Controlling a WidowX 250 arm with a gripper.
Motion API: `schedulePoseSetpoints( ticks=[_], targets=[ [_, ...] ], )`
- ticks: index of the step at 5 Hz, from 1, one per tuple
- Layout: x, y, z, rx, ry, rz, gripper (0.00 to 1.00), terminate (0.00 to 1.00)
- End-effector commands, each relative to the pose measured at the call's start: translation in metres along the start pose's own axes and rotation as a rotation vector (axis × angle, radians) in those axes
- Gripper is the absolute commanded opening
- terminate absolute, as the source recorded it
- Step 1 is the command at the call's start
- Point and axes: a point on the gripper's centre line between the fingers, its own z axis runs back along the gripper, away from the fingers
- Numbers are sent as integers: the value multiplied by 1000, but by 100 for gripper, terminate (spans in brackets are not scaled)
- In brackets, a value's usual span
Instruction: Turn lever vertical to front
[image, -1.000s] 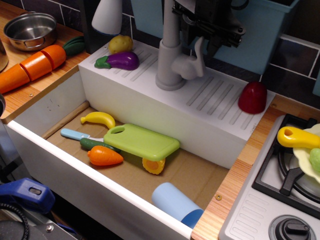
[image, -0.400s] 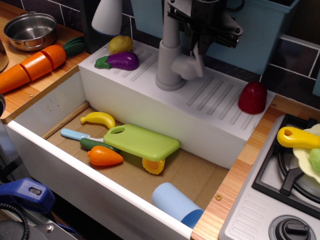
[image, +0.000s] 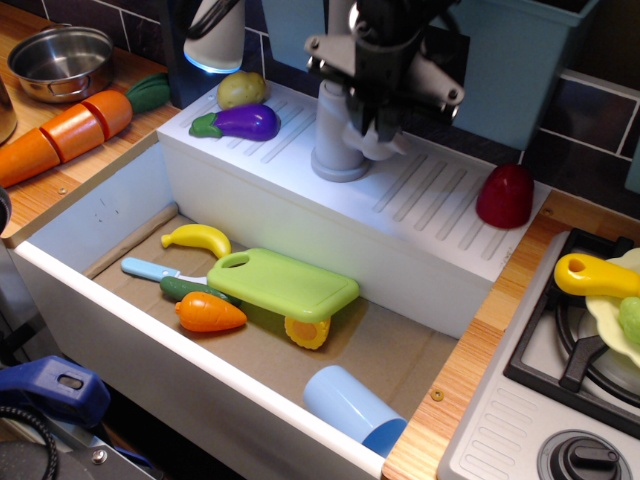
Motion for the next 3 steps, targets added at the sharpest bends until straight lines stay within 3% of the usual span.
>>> schedulePoseSetpoints(
  ticks=[1, 2, 3],
  targets=[
    [-26, -6, -14, -32, 14, 18, 0, 0],
    [-35, -6, -24, -49, 9, 32, 0, 0],
    [-37, -3, -29, -48, -13, 23, 0, 100]
  ],
)
